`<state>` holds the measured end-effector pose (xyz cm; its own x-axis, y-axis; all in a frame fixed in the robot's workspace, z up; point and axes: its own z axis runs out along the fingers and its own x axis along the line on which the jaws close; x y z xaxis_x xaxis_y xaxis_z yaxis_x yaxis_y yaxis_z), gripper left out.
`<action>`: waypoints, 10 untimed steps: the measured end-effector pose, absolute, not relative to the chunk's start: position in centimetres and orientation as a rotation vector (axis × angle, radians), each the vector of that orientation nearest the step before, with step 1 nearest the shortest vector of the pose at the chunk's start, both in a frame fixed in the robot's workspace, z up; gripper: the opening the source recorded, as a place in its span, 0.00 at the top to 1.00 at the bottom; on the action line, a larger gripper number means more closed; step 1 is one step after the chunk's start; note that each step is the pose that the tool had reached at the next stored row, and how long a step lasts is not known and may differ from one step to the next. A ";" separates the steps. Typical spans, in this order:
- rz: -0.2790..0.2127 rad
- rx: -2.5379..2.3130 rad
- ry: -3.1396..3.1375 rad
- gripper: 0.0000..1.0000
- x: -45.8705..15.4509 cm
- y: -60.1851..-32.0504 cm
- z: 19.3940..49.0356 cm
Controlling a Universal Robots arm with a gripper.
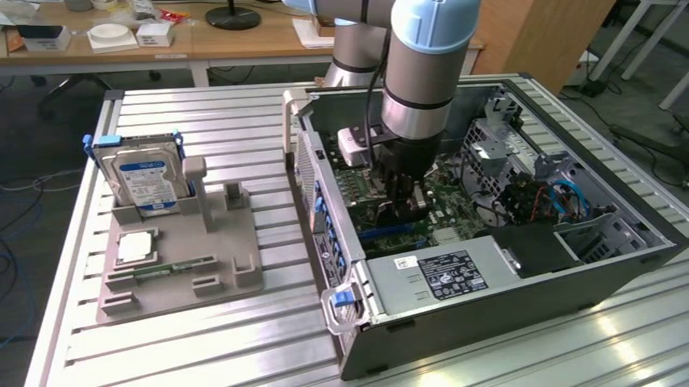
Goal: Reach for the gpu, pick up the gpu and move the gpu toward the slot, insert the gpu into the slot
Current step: 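Insert the gpu into the slot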
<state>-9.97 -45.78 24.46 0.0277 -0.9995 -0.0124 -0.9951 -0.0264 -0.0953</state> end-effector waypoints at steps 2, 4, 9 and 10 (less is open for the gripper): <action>-0.089 -2.196 2.135 0.73 -10.0 -45.7 24.5; -0.089 -2.196 2.135 0.73 -10.0 -45.7 24.5; -0.089 -2.196 2.135 0.73 -10.1 -45.7 24.5; -0.089 -2.196 2.135 0.73 -10.1 -45.7 24.5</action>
<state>-10.14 -45.73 24.46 0.0291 -0.9995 -0.0124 -0.9950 -0.0278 -0.0959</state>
